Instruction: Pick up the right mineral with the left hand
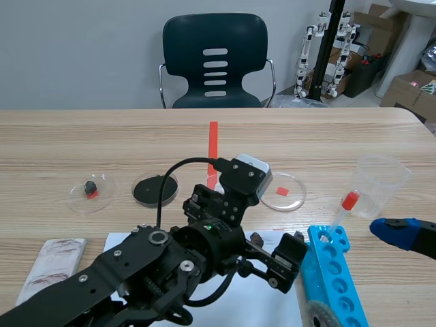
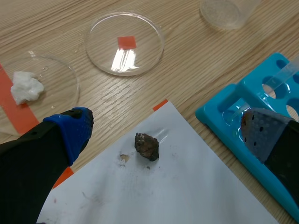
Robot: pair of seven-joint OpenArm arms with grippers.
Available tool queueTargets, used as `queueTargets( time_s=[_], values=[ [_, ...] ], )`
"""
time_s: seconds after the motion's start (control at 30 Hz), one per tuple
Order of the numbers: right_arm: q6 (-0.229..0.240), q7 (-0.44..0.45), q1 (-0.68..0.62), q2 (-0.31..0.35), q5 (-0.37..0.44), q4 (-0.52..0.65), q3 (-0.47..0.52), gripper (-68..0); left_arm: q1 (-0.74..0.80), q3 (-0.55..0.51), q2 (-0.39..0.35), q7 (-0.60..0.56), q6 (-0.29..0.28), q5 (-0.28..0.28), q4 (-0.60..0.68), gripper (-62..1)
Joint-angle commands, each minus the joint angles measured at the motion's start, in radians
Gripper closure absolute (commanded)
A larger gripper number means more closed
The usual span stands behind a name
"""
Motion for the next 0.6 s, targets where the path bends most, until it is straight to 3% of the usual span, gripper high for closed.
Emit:
queueTargets(
  time_s=[0.0, 0.57],
  values=[
    [0.0, 0.016, 0.009, 0.0, 0.004, 0.021, 0.003, -59.1, -0.015, -0.001, 0.022, -0.027, -0.002, -0.006, -0.008, -62.3],
    [0.0, 0.016, 0.009, 0.0, 0.004, 0.021, 0.003, -59.1, -0.116, -0.002, 0.114, -0.023, -0.003, -0.006, -0.231, -62.3]
  ],
)
